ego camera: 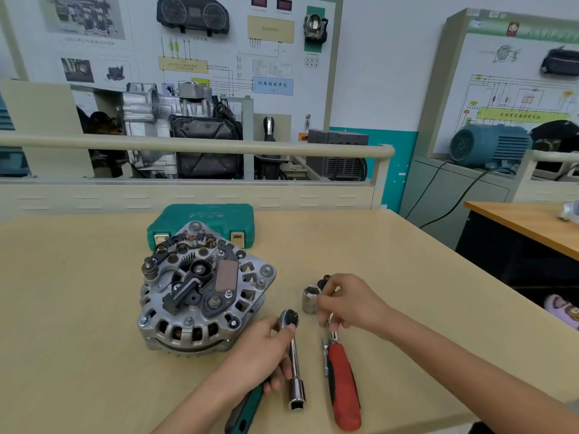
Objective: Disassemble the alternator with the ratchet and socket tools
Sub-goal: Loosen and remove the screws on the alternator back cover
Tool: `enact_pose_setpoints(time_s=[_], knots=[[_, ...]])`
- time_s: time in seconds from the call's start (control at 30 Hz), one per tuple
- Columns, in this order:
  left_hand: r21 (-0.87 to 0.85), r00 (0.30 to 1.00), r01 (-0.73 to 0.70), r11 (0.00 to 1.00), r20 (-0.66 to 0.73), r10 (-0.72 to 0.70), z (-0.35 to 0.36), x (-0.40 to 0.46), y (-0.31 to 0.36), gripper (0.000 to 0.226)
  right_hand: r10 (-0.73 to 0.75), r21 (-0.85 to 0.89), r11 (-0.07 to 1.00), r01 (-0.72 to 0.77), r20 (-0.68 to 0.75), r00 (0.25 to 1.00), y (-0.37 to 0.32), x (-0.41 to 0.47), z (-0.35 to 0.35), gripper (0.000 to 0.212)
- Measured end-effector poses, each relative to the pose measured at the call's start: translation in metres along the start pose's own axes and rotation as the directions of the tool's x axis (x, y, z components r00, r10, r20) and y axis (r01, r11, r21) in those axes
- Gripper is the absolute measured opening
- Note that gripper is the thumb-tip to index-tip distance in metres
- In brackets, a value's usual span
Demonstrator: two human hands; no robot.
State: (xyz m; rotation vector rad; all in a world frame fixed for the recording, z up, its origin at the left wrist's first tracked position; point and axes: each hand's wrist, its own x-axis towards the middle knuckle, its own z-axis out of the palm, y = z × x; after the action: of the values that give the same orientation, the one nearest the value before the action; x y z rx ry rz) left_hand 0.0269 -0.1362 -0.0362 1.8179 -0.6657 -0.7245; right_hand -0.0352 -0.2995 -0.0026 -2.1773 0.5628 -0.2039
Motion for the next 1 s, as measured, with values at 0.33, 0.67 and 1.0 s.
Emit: enact_pose_setpoints(time_s=[0.33,0.67,1.0], knots=[[0.005,1.000,0.000,1.000,-0.017,0.001,0.000,0.010,-0.003,0.015,-0.088,-0.536,0.829,0.159,0.156,0.984,0.012,0.000,0.015,0.020],[0.016,1.000,0.018,1.000,-0.025,-0.017,-0.001,0.011,-0.005,0.015,-0.060,-0.502,0.862,0.066,0.027,0.998,-0.001,0.017,-0.014,0.019],[0.001,1.000,0.010,1.000,-0.027,-0.010,-0.005,0.007,-0.006,0.013,-0.035,-0.469,0.882,0.047,0.034,0.999,-0.005,0.018,-0.010,0.024]])
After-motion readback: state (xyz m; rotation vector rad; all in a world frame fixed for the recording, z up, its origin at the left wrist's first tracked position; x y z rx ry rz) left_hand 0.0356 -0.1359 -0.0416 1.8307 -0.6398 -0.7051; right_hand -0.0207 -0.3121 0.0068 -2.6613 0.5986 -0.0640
